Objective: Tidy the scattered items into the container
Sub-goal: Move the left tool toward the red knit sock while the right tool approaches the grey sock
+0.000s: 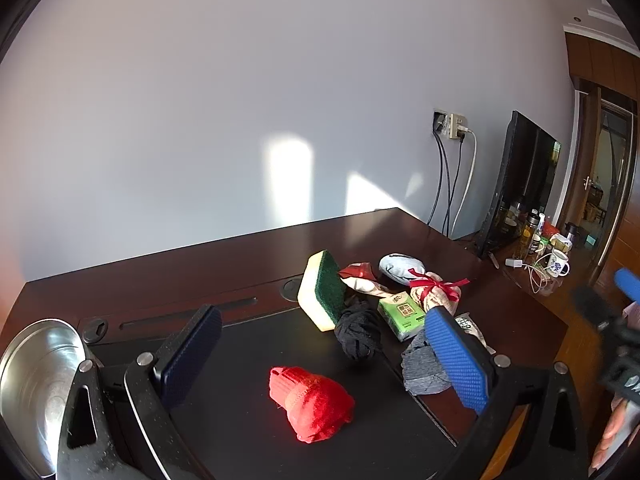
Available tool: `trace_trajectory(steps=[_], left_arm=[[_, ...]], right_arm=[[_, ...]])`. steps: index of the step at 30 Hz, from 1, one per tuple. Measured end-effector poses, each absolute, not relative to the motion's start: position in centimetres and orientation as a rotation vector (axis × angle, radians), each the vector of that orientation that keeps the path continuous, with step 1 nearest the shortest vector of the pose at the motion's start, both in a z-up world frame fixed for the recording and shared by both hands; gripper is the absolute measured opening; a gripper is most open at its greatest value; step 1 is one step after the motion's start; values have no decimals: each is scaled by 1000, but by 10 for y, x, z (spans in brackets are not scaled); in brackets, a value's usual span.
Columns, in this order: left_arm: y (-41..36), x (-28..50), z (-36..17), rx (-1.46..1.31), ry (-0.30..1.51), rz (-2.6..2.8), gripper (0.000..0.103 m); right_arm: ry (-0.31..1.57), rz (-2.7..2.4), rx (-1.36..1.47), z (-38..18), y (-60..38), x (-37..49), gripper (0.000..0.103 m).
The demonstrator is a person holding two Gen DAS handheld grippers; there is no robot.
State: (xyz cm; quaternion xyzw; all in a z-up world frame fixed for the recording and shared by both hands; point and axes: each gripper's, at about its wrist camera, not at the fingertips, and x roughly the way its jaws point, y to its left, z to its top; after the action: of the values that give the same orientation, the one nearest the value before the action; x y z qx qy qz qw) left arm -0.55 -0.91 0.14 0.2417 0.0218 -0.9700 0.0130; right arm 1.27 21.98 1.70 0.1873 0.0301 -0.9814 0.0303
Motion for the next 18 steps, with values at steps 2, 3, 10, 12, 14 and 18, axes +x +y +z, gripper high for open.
trace_trajectory(steps=[2, 3, 10, 12, 14, 18], left_arm=[[-10, -6, 0, 758, 70, -3019, 103], [-11, -6, 0, 760, 72, -3017, 103], [-11, -6, -3, 770, 67, -3015, 103], [-11, -7, -4, 772, 58, -3012, 103], [-13, -6, -3, 756, 58, -3005, 103], [-20, -3, -7, 745, 59, -2981, 103]], right_arm=[[62, -3057, 444, 26, 223, 27, 103], [51, -3053, 427, 26, 223, 28, 103], [15, -2971, 483, 10, 225, 19, 103], [21, -2959, 507, 4, 224, 18, 103], [30, -2953, 517, 1, 223, 19, 103], [48, -2943, 532, -5, 219, 20, 103]])
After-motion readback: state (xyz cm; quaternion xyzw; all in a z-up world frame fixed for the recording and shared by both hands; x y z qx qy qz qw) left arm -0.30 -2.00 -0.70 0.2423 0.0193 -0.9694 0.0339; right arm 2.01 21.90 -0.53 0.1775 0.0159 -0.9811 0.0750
